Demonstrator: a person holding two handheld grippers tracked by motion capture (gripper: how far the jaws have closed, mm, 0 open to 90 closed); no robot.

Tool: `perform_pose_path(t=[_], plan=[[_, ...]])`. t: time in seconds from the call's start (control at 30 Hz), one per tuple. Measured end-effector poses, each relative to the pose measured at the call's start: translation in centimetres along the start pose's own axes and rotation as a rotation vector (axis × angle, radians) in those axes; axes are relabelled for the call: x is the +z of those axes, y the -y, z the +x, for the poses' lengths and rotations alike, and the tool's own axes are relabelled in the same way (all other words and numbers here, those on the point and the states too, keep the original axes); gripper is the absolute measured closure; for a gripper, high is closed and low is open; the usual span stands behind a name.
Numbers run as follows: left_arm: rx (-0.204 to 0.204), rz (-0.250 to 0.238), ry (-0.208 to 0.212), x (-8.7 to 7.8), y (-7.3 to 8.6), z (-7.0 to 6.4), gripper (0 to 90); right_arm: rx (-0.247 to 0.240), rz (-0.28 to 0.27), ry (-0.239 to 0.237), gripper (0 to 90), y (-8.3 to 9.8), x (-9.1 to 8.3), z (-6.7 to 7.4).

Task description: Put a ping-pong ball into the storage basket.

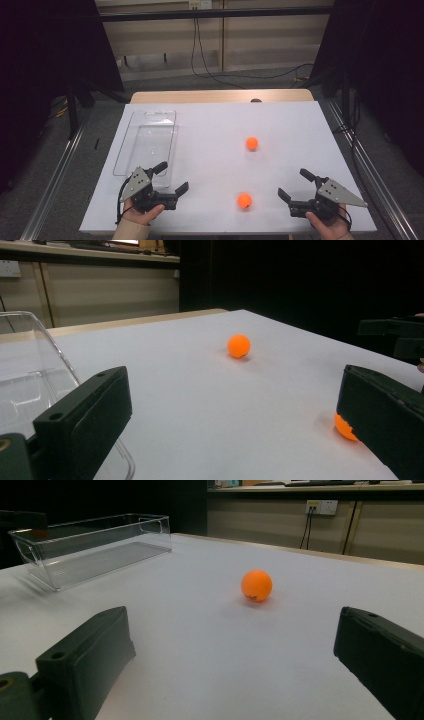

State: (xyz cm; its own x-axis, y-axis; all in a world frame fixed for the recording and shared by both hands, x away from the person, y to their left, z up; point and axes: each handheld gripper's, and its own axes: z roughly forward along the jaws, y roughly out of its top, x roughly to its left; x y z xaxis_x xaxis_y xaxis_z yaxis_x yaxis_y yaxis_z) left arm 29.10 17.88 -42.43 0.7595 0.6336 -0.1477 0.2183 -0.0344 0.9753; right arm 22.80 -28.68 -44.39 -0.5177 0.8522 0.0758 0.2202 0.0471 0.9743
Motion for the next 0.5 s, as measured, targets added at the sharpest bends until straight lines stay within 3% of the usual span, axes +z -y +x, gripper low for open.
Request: perform_pose_path(t=[0.5], plan=[[-0.001,0.015,0.034,1.8,-0.3,-1.2,1.0,0.000,0.000,-0.002,1.4,0.0,0.0,0.0]])
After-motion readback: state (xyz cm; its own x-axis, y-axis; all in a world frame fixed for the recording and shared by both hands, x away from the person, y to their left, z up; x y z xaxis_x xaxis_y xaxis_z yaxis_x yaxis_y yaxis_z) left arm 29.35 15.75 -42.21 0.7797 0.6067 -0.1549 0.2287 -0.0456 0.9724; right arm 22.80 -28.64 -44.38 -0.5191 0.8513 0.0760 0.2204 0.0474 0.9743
